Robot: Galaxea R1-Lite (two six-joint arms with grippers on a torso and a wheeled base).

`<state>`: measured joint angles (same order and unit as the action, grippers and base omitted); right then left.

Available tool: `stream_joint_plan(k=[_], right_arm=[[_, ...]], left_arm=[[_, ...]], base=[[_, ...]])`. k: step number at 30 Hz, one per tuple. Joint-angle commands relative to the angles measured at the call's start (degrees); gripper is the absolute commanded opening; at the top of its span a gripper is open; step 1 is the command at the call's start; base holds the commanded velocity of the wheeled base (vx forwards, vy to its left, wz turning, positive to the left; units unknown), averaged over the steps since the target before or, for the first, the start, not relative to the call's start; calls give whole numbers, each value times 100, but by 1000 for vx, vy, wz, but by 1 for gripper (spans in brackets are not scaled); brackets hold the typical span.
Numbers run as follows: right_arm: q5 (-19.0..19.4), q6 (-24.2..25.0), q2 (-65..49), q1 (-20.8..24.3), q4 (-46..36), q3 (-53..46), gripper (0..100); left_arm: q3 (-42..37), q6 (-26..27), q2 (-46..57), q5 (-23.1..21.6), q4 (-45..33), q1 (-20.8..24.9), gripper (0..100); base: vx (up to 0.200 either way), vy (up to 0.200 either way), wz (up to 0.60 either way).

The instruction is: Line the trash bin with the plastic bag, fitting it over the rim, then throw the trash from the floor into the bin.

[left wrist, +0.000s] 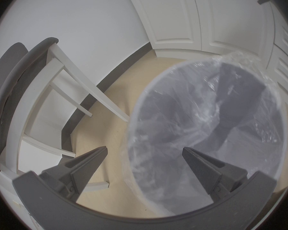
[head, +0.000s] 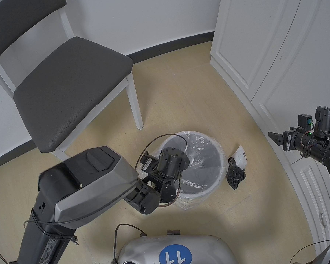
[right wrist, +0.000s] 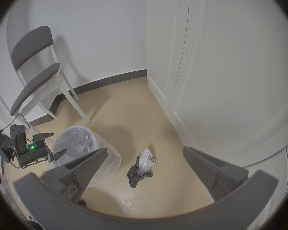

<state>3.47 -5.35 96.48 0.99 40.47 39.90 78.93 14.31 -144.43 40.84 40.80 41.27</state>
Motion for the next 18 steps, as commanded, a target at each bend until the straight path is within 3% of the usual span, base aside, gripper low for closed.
stream_joint_plan(k=[1,10,18], right_arm=[[4,-80,20,-11,-4,-35,100],[4,-194,55,-37,-4,-88,100],[4,-203,55,-37,4,-96,100]], left_arm=[[-511,-43,161,3,121,145,100],[-1759,-7,407,21,1132,497,100],[-1627,63,504,21,1272,540,100]], base=[[0,0,0],[0,0,0],[0,0,0]])
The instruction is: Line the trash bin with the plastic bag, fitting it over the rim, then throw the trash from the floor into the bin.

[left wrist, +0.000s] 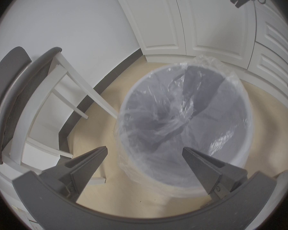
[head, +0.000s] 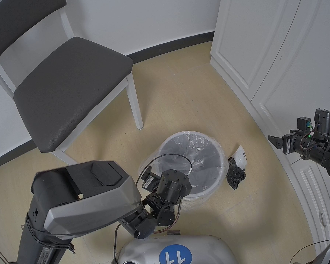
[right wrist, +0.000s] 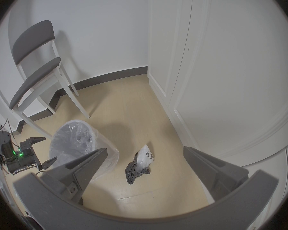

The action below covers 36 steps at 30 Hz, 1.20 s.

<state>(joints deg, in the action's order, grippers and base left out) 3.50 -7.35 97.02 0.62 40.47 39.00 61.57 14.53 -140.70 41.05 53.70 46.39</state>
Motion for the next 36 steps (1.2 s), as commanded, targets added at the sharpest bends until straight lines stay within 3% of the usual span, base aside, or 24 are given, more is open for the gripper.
stream_joint_plan(k=[1,9,13,14,16,19,24,29,31,33,36], right_arm=[[2,-3,9,-1,4,3,100],[2,-3,27,-1,4,11,100],[2,-3,36,-1,4,11,100],[2,-3,27,-9,4,3,100],[2,-3,27,-9,4,3,100],[2,-3,27,-18,4,3,100],[2,-56,18,-27,4,-6,100],[2,-109,27,-71,4,-15,100],[10,-117,27,-71,4,-15,100],[2,-117,27,-71,4,-15,100],[2,-117,36,-71,4,-24,100]], left_arm=[[179,67,149,0,-35,37,100],[1094,507,-71,0,-123,64,100],[1946,639,-625,0,-518,64,100],[2561,665,-985,0,-844,20,100],[2711,665,-1073,0,-923,11,100],[3484,665,-1398,0,-1661,-24,100],[3748,762,-1495,9,-2267,-15,100],[4117,938,-1855,9,-2303,-33,100],[4407,964,-2040,9,-2347,-51,100],[5286,1025,-2532,26,-2575,-86,100],[5302,1034,-2594,26,-2804,-121,100]], base=[[0,0,0],[0,0,0],[0,0,0],[0,0,0],[0,0,0],[0,0,0],[0,0,0],[0,0,0],[0,0,0],[0,0,0],[0,0,0]])
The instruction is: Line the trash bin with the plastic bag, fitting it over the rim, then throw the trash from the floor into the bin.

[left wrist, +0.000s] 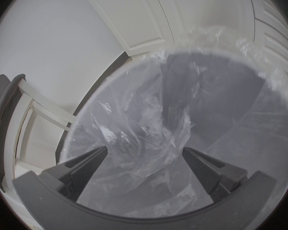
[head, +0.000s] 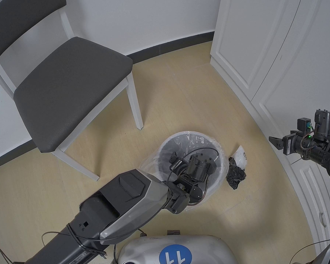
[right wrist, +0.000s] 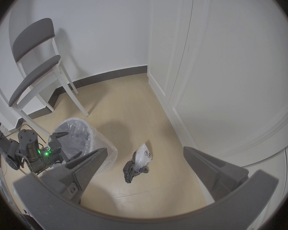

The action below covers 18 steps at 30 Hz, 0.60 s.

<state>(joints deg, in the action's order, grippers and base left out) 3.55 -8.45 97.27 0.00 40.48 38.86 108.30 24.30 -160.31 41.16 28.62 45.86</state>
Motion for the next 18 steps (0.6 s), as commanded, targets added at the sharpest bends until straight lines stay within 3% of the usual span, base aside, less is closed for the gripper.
stream_joint_plan(k=[1,18], right_arm=[[6,-8,11,-9,3,-10,100],[6,-131,91,-9,12,-72,100]], left_arm=[[629,58,-633,15,-296,-69,100],[629,-21,-625,15,-120,-86,100]], base=[[0,0,0],[0,0,0]])
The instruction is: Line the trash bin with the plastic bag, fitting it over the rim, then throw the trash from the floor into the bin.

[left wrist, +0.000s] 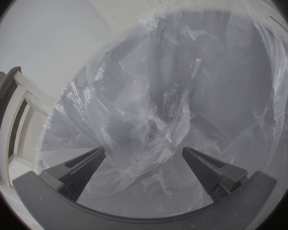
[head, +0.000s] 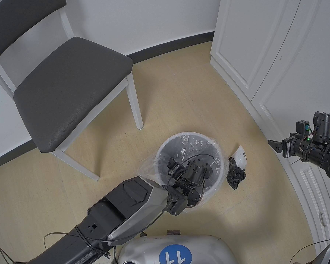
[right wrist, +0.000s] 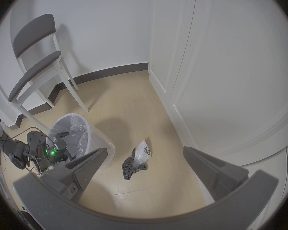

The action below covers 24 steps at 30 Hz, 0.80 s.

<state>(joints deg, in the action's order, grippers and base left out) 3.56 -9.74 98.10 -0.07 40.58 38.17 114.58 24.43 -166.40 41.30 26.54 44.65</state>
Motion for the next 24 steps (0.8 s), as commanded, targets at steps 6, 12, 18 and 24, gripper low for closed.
stream_joint_plan(k=[6,12,18,24], right_arm=[[4,-2,-1,-10,2,6,100],[4,7,-10,-54,2,6,100],[4,-2,-10,-89,37,15,100],[101,7,16,-125,37,6,100]], left_arm=[[1,-61,213,9,255,166,100],[-428,-61,697,18,264,184,100],[-1878,-140,1426,36,774,281,100],[-2836,-140,1883,45,1670,289,100]], base=[[0,0,0],[0,0,0],[0,0,0],[0,0,0]])
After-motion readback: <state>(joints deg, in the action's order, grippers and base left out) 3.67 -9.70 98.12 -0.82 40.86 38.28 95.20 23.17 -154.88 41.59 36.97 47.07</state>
